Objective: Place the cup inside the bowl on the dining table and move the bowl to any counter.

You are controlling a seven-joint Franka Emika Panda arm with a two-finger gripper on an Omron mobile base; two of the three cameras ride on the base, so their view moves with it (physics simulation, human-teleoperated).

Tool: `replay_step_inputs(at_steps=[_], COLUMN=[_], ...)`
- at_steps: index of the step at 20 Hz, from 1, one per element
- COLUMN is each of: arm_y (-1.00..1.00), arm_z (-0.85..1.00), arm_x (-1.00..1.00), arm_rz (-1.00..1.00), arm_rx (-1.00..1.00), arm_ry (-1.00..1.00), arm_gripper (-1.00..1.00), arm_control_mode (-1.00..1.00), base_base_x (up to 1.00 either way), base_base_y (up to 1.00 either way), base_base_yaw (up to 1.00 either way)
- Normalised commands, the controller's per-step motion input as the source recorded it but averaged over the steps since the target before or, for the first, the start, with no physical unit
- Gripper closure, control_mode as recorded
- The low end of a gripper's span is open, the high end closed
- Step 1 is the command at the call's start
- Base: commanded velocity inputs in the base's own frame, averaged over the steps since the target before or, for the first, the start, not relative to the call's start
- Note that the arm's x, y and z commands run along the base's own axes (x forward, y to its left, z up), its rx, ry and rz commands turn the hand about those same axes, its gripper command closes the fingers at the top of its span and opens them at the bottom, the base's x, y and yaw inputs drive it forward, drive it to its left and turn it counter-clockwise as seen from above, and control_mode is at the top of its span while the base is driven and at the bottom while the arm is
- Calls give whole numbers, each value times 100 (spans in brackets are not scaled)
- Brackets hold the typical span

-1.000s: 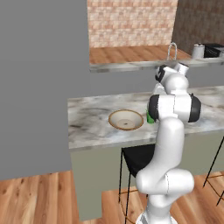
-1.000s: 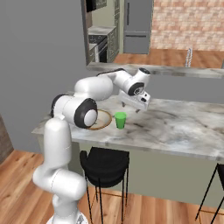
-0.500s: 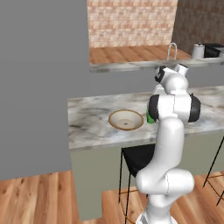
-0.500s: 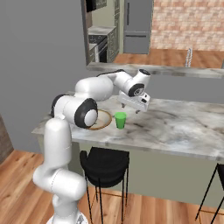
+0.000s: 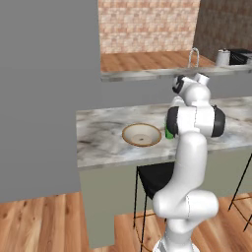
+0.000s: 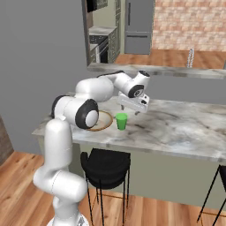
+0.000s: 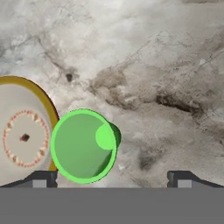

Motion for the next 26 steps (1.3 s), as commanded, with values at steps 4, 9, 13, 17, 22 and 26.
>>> replay_step_inputs(at_steps=[4, 9, 13, 17, 22, 26], arm_y=[25, 20, 2, 0, 0, 0], arm_z=[-9, -9, -15, -12, -6, 0], arm_x=[0, 0, 0, 0, 0, 0], arm_rz=[7, 6, 5, 4, 4, 4], arm_rx=[0, 0, 0, 0, 0, 0], arm_ry=[0, 0, 0, 0, 0, 0], arm_gripper=[-100, -100, -100, -100, -100, -100], arm_control_mode=[-100, -100, -100, -100, -100, -100], base_base_x=[0, 0, 0, 0, 0, 0], base_base_y=[0, 0, 0, 0, 0, 0], base_base_yaw=[0, 0, 0, 0, 0, 0])
